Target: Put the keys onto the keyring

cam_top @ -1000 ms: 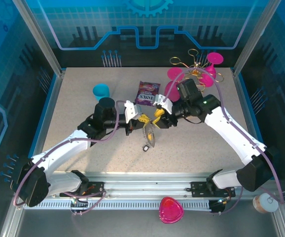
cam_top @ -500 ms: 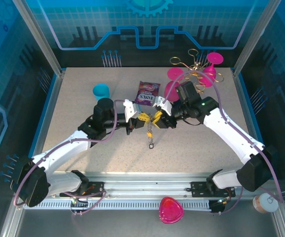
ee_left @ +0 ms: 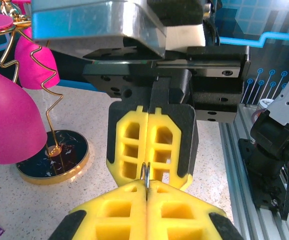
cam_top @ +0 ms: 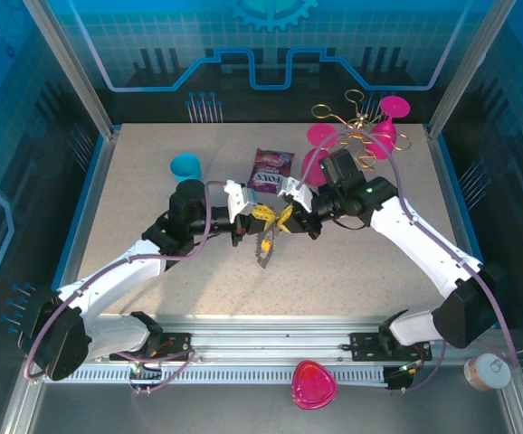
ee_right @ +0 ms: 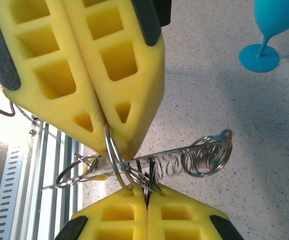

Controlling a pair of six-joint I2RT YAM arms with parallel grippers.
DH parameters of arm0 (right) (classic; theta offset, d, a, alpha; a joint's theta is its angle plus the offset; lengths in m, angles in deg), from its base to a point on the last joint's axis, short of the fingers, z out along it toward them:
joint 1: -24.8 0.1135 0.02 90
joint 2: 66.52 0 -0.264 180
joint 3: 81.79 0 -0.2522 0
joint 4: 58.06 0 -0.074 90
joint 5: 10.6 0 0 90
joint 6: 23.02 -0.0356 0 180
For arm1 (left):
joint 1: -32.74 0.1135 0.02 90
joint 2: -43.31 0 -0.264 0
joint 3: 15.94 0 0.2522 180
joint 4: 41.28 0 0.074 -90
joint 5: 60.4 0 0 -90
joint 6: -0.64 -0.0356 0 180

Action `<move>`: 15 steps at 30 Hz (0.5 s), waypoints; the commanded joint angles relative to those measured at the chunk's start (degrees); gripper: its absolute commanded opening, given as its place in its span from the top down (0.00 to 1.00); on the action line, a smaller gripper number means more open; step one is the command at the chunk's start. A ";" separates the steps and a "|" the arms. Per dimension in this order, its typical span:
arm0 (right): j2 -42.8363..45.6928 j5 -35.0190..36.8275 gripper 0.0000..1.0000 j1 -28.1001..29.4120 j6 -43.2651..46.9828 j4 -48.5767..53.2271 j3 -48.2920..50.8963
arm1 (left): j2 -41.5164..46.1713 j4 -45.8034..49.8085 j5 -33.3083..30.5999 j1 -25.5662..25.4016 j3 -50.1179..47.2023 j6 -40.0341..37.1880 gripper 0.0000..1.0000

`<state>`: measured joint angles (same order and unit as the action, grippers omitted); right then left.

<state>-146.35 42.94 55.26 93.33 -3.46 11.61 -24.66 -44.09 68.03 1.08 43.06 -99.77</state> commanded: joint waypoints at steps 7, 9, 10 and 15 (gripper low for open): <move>-1.04 0.96 1.00 0.44 -0.83 -0.23 -2.13 | 0.97 -3.46 2.67 -0.23 0.42 -0.11 1.00; -1.03 0.12 1.00 0.12 -0.75 -0.16 -2.38 | 0.97 -3.69 2.76 -0.19 0.34 0.02 1.00; -1.32 -0.77 1.00 0.18 -0.61 -0.04 -2.56 | 0.94 -3.89 2.95 -0.23 0.39 0.25 1.00; -2.87 -3.97 1.00 1.27 0.16 0.49 -3.62 | 0.59 -3.94 3.16 -0.12 0.39 0.24 1.00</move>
<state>-147.92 42.43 55.54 93.33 -3.22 9.97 -24.66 -44.64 68.45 1.08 43.06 -99.77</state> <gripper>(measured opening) 0.063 0.053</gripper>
